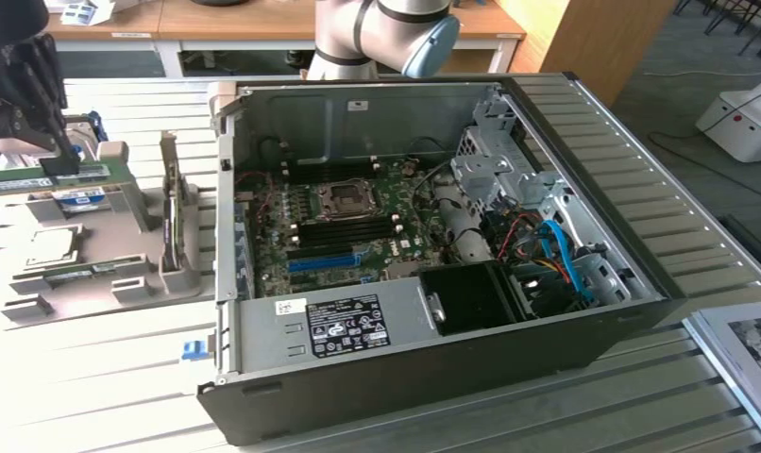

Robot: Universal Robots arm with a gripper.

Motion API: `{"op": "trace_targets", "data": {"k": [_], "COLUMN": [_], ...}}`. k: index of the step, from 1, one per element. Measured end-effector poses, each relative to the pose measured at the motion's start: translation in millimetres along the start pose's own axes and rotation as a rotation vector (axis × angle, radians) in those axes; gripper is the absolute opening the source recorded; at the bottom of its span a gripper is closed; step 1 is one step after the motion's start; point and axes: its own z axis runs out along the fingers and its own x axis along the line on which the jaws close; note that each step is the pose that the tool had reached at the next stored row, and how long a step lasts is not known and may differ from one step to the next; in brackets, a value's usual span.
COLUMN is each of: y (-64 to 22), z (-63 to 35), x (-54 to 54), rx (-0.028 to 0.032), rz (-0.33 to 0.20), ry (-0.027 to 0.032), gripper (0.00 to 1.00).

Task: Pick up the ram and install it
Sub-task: 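Pick up the ram and move it above insertion slot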

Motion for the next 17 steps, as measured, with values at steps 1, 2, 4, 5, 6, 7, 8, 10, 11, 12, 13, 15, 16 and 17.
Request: {"op": "trace_targets", "data": {"k": [1, 2, 4, 5, 6, 7, 8, 10, 11, 12, 13, 15, 16, 17], "y": [-0.9, -1.9, -4.0, -5.3, -6.8, -8.2, -9.6, -12.3, -13.7, -15.0, -16.3, -18.9, -20.2, -21.4], "z": [0.0, 0.0, -0.1, -0.2, -0.2, -0.2, -0.2, -0.4, -0.4, -0.4, -0.5, -0.6, -0.6, -0.7], "x": [0.0, 0.1, 0.1, 0.2, 0.2, 0.3, 0.3, 0.5, 0.5, 0.6, 0.6, 0.7, 0.8, 0.8], "rx": [0.0001, 0.0001, 0.0000, 0.0000, 0.0001, 0.0001, 0.0001, 0.0000, 0.0001, 0.0001, 0.0001, 0.0000, 0.0000, 0.0000], "rz": [0.000, 0.000, 0.000, 0.000, 0.000, 0.000, 0.000, 0.000, 0.000, 0.000, 0.000, 0.000, 0.000, 0.000], "ry": [-0.0001, -0.0001, -0.0001, 0.0000, -0.0001, 0.0000, -0.0001, -0.0001, 0.0000, -0.0001, -0.0001, -0.0001, -0.0001, -0.0001], "gripper": [0.12, 0.12, 0.12, 0.12, 0.12, 0.12, 0.12, 0.12, 0.12, 0.12, 0.12, 0.12, 0.12, 0.12]}}
